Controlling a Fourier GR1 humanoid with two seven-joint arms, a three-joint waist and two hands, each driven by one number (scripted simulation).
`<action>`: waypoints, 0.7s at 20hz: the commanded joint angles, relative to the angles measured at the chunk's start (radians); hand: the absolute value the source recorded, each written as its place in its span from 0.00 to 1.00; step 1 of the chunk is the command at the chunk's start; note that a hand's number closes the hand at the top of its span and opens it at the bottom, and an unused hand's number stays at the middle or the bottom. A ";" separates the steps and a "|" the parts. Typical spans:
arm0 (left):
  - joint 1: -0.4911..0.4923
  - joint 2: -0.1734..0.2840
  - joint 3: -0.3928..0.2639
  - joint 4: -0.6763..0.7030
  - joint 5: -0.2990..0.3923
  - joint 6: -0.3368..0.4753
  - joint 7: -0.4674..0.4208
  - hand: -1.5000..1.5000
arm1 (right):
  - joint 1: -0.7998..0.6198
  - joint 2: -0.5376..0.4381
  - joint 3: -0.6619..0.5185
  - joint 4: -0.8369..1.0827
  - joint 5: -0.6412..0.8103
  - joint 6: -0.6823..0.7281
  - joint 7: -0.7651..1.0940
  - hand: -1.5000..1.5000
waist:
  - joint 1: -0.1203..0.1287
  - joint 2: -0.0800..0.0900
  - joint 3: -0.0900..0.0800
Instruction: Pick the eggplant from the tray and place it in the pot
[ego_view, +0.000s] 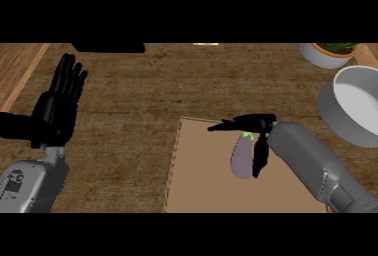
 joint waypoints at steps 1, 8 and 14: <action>0.005 0.000 0.007 0.009 -0.010 -0.008 -0.005 0.50 | -0.008 0.045 0.001 0.044 -0.004 0.119 -0.097 0.00 | 0.003 0.010 0.006; -0.009 -0.021 -0.001 0.005 -0.022 0.004 0.002 0.50 | 0.054 0.057 0.053 -0.069 0.009 0.029 -0.220 1.00 | -0.006 0.010 0.007; -0.027 -0.008 0.050 0.071 0.006 -0.047 -0.019 0.50 | 0.097 0.101 0.073 -0.123 0.026 -0.041 -0.158 1.00 | -0.018 0.006 0.006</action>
